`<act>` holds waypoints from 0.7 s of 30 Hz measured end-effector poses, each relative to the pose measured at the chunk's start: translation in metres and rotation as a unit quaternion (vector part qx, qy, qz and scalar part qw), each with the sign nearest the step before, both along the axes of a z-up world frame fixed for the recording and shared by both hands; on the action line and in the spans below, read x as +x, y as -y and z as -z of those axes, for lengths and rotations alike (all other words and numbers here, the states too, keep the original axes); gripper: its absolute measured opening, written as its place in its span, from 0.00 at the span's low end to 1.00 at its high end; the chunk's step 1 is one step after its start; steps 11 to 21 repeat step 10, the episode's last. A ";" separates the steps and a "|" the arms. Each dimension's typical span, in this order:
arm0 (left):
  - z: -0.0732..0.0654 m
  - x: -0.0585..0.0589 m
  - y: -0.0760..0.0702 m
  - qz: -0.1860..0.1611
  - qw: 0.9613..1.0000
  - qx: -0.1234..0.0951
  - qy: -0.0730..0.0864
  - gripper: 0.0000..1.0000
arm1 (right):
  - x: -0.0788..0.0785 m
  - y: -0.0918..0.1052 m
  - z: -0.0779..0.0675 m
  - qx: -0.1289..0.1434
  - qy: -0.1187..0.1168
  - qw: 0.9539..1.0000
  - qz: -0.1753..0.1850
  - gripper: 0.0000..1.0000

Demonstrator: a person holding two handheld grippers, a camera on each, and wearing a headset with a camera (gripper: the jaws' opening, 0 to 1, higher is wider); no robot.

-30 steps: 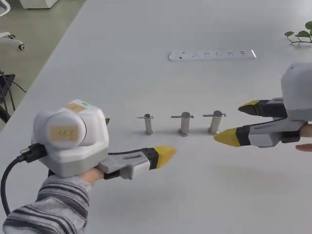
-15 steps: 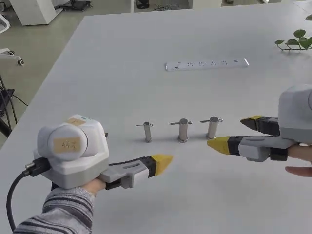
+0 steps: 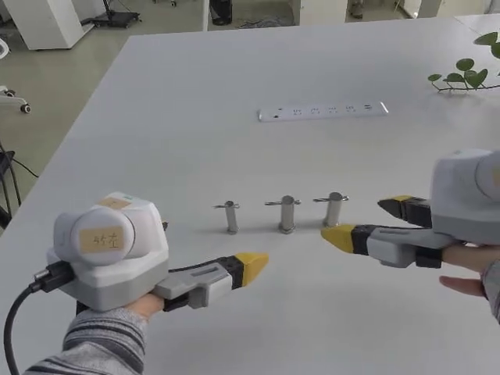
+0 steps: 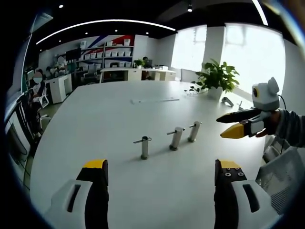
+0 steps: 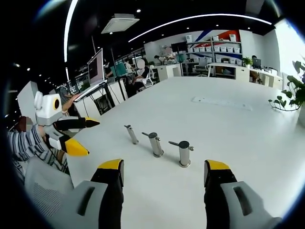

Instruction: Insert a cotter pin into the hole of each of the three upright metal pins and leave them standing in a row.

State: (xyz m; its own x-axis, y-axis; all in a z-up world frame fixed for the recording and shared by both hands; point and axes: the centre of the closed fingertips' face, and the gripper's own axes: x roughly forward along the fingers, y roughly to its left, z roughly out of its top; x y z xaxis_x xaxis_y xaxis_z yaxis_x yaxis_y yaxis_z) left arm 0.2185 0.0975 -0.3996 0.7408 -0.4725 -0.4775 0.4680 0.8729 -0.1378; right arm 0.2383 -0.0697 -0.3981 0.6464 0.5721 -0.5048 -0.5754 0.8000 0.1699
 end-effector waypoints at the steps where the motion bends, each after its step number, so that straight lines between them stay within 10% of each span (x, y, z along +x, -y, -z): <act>1: 0.000 0.000 0.000 0.000 1.000 0.000 0.000 0.91 | 0.000 -0.001 0.000 0.001 -0.001 1.000 0.000 0.66; 21: -0.001 0.001 0.001 -0.002 1.000 -0.002 -0.001 0.90 | 0.001 -0.005 0.001 0.005 -0.006 1.000 0.000 0.65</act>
